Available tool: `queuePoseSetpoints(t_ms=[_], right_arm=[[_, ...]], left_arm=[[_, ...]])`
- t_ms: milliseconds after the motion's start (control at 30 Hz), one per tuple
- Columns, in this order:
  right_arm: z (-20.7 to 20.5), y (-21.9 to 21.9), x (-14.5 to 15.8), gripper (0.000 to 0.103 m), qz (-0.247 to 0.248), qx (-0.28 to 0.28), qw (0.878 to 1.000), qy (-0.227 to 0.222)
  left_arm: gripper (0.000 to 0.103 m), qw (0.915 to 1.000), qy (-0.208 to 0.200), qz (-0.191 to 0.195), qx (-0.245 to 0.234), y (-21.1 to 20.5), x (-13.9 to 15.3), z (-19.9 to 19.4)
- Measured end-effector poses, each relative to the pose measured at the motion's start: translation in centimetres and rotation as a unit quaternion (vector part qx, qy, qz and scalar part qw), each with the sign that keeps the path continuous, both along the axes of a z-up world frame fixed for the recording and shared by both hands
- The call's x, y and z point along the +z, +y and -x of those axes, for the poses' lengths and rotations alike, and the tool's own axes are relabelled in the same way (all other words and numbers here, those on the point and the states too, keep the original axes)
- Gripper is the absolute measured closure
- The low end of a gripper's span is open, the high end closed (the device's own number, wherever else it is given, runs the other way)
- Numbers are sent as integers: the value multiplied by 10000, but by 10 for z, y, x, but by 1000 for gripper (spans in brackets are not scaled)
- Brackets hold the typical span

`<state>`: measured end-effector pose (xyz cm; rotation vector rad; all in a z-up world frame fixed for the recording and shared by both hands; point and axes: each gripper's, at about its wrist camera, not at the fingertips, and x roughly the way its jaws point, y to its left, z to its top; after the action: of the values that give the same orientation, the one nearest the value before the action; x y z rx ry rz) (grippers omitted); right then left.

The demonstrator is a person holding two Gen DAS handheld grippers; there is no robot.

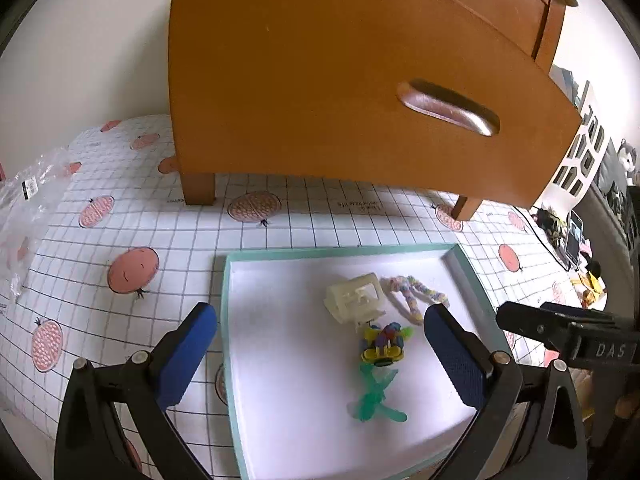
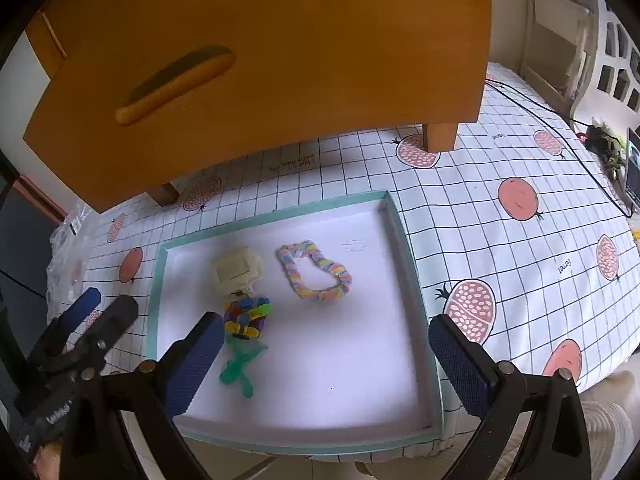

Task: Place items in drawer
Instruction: 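Withdraw both open tools from the drawer back over the white tray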

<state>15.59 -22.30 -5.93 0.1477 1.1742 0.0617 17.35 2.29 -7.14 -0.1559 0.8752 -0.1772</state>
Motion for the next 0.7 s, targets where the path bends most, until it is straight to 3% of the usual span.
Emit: queuePoseSetpoints(t_ms=[133,300,500,700], right_arm=[[-4,-1,-7,0,-29,-39,9999,132],[-9,-2,-19,0,-124,-61,9993,358],[-12,3,-35,0,-51,15,9974,725],[-17,14,-49,0,-108,229,9958,880]], left_arm=[[0,9996,184,150,-140,-4,-12,1],[0,9965,763,-185,-291,-15,-37,2],[0,9880,1459,-298,-402,-24,-71,9],[0,9843,1670,-321,-473,-29,-85,16]])
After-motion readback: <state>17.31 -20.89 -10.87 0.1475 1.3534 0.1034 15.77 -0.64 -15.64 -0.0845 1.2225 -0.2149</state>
